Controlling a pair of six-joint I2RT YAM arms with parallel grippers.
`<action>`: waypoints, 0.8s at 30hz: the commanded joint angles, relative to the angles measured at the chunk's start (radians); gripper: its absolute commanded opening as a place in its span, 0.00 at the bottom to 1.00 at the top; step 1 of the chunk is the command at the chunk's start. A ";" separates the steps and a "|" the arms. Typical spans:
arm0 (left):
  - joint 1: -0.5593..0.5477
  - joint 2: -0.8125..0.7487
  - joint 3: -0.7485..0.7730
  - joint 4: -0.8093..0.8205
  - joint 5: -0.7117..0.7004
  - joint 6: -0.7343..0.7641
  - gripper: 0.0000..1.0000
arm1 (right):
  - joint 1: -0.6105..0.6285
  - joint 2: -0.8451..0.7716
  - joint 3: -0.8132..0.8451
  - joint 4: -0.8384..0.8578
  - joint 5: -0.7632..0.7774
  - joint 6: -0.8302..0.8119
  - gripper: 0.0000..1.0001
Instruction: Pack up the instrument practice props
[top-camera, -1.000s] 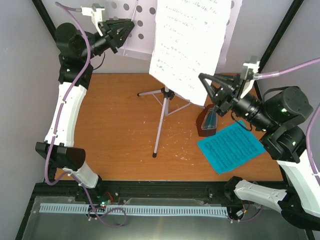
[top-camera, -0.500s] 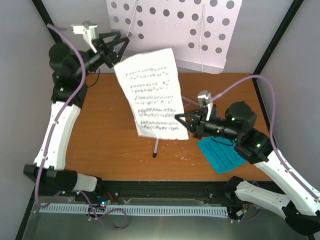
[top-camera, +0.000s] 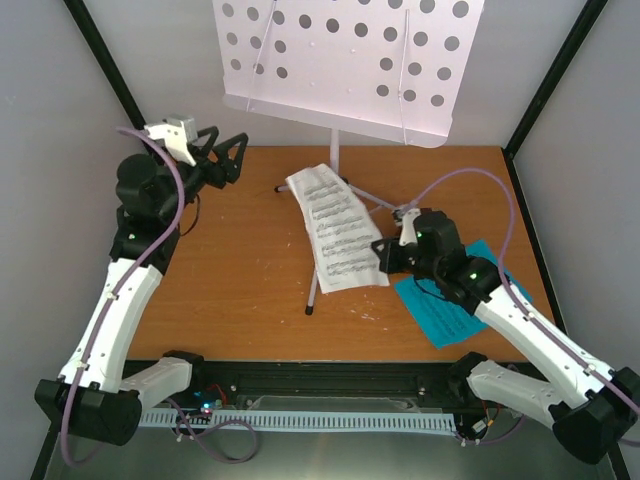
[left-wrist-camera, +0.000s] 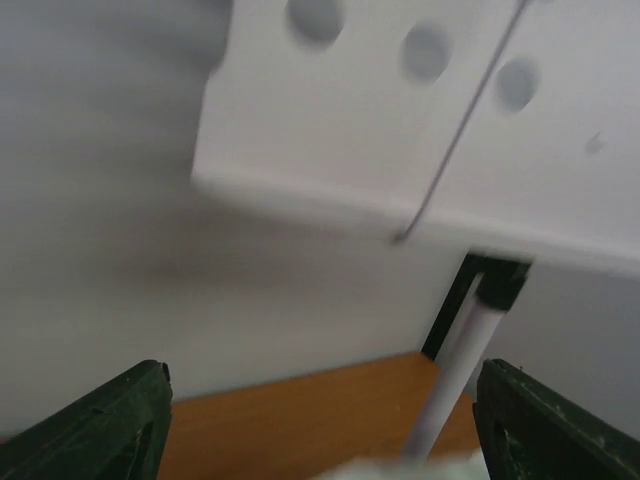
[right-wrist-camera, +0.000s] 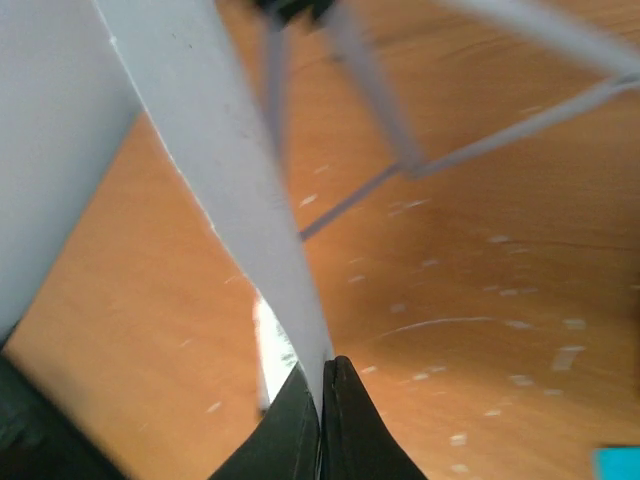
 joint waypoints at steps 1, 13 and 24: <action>0.002 -0.045 -0.065 -0.028 -0.058 -0.010 0.84 | -0.135 -0.075 -0.030 -0.011 0.179 -0.024 0.03; 0.010 -0.042 -0.156 -0.029 -0.065 -0.027 0.88 | -0.574 -0.304 -0.214 -0.091 0.214 0.258 0.03; 0.022 -0.045 -0.209 -0.022 -0.073 0.006 0.92 | -0.601 -0.415 -0.423 -0.085 0.270 0.578 0.03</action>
